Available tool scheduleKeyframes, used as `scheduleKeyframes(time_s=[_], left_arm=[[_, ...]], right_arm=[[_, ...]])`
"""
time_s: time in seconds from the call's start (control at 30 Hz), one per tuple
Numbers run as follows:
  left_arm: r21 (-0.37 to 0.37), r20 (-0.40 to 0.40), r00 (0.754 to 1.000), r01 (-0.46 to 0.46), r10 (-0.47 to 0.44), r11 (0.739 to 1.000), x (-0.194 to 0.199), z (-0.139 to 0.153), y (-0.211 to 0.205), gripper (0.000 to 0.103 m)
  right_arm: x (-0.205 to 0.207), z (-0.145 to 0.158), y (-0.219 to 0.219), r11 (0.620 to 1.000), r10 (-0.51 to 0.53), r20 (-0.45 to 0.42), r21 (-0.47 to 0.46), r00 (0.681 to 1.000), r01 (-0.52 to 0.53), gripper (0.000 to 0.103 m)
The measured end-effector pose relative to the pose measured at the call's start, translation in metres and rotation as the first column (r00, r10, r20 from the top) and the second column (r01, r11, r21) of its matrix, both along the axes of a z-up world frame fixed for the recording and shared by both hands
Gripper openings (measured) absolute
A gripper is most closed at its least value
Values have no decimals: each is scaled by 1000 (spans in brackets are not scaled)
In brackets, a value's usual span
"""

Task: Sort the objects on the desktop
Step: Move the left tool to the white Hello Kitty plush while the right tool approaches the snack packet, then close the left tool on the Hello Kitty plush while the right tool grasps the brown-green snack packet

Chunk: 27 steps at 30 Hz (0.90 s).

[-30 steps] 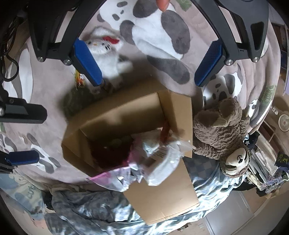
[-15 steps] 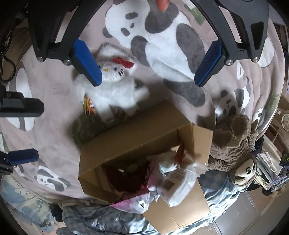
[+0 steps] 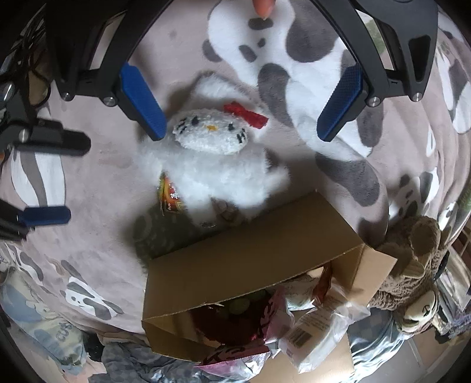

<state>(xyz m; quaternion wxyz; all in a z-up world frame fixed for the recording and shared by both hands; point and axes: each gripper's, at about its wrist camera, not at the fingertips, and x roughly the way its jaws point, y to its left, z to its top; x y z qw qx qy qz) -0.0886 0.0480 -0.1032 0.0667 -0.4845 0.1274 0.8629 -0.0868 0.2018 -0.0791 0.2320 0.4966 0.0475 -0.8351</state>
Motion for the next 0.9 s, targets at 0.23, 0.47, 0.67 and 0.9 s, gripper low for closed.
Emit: scheduleKeyframes(time_s=[0.23,0.47,0.67,0.9], left_arm=[[43,13,1000,-19,18,999,-12,-8,4,102],[73,50,997,-69,65,995,-30,-23,-2,102],[76,94,991,-102,95,992,-35,-36,-14,98],[171,116,993,-53,33,984,-24,-38,-25,54]], right_arm=[[0,-14,2,1000,10,8,19,1000,-10,84],[-10,-21,1,1000,22,22,15,1000,-23,84],[-20,-23,-1,999,39,36,12,999,-39,84],[-33,-27,-9,998,59,60,-19,996,-58,84]])
